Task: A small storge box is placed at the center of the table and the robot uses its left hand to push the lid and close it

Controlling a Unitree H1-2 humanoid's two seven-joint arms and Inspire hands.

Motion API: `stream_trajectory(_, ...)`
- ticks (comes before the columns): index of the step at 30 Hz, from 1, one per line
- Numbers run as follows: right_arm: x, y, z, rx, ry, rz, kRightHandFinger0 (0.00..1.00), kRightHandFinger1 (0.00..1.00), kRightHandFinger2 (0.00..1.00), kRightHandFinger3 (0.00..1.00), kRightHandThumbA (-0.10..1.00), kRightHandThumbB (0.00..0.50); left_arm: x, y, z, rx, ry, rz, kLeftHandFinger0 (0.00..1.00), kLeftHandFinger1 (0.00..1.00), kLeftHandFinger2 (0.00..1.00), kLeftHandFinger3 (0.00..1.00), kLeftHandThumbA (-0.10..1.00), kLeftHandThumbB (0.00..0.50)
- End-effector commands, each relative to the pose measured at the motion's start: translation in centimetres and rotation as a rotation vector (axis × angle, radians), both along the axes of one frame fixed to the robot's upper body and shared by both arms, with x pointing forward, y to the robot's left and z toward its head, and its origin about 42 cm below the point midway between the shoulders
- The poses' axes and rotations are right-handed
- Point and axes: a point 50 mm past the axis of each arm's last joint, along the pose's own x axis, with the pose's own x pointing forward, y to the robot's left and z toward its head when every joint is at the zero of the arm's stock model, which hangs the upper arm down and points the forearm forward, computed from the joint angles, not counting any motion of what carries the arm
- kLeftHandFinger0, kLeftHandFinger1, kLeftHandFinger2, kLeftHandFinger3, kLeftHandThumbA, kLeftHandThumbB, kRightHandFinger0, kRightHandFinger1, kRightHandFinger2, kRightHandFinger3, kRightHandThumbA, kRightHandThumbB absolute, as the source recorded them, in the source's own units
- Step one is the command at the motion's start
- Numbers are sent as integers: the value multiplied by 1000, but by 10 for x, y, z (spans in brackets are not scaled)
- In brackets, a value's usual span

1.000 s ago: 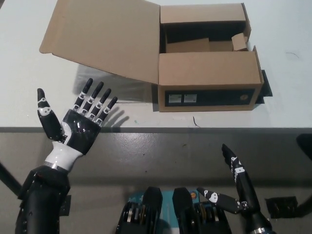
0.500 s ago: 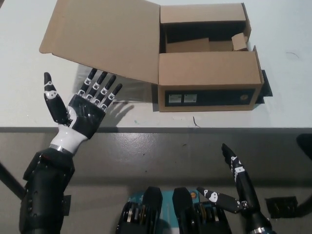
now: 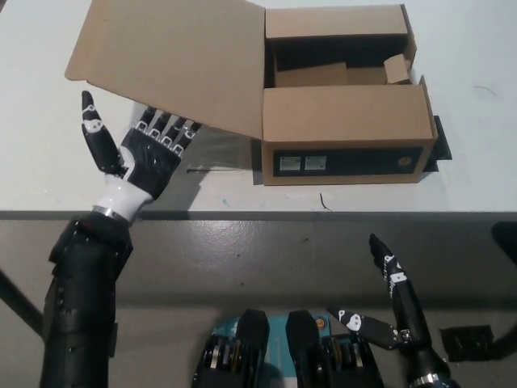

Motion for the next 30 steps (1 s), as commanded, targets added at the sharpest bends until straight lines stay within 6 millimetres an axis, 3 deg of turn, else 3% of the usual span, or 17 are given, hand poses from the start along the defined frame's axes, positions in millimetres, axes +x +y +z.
stream_trajectory(1,8,4,13,14,-82,2,1000,1000,1000,1000,1000,363,24,-4,41,26,-90,18,1000,1000,1000,1000,1000,403)
stream_trajectory(8,9,4,14,13,-86,3,1000,1000,1000,1000,1000,363,43,-14,75,17,-137,7,1000,1000,1000,1000,1000,426)
stream_trajectory(12,10,3,15,10,-91,5,1000,1000,1000,1000,1000,347,41,-26,97,107,-226,-9,1000,1000,1000,1000,1000,426)
stream_trajectory(17,10,4,16,5,-93,11,1000,1000,1000,1000,1000,359,32,-49,131,365,-369,-30,1000,1000,1000,1000,1000,435)
stream_trajectory(23,12,3,17,-1,-98,16,1000,1000,1000,1000,1000,375,14,-96,172,825,-645,-30,1000,1000,1000,1000,1000,422)
stream_trajectory(25,12,4,17,0,-99,15,1000,1000,1000,1000,1000,382,11,-106,178,953,-706,-49,1000,1000,1000,1000,1000,463)
stream_trajectory(26,12,3,18,2,-99,21,1000,1000,1000,1000,1000,389,9,-118,180,1101,-784,-17,1000,1000,1000,1000,1000,478)
stream_trajectory(28,13,4,18,2,-100,24,1000,1000,1000,1000,1000,390,8,-125,180,1191,-836,-3,1000,1000,1000,1000,1000,461)
stream_trajectory(29,13,5,19,2,-103,24,1000,1000,1000,1000,1000,386,7,-134,178,1282,-891,-2,1000,1000,1000,1000,1000,423)
stream_trajectory(30,13,5,19,0,-104,25,1000,1000,1000,1000,1000,390,7,-138,174,1315,-897,-12,1000,1000,1000,1000,1000,433)
